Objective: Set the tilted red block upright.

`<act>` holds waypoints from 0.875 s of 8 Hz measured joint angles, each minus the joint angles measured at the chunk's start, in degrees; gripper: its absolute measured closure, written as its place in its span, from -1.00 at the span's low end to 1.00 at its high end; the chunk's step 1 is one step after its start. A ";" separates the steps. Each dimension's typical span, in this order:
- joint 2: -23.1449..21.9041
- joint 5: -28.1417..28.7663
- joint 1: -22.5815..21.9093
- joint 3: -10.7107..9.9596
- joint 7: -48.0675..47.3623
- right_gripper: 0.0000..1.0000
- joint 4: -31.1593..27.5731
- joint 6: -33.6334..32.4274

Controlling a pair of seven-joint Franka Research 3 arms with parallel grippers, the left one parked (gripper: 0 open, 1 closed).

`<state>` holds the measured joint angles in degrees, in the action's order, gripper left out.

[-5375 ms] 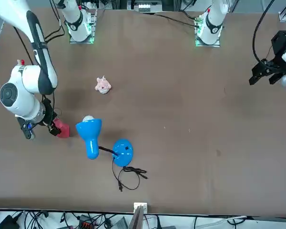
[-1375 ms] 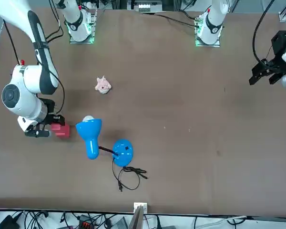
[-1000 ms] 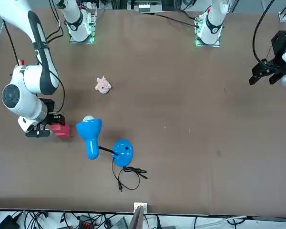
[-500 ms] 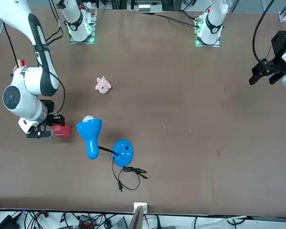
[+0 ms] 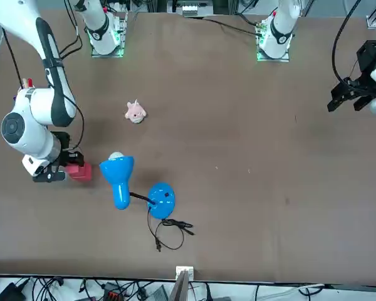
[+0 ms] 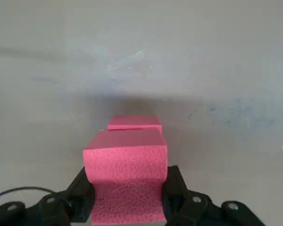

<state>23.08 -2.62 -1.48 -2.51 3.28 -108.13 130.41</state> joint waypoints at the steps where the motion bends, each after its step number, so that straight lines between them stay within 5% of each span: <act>1: 0.30 0.00 0.14 -0.04 0.00 -0.44 0.00 0.23; 7: 1.52 0.00 0.32 -0.04 0.00 -0.44 0.14 1.14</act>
<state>24.60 -2.62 -1.16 -2.55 3.28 -107.99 131.55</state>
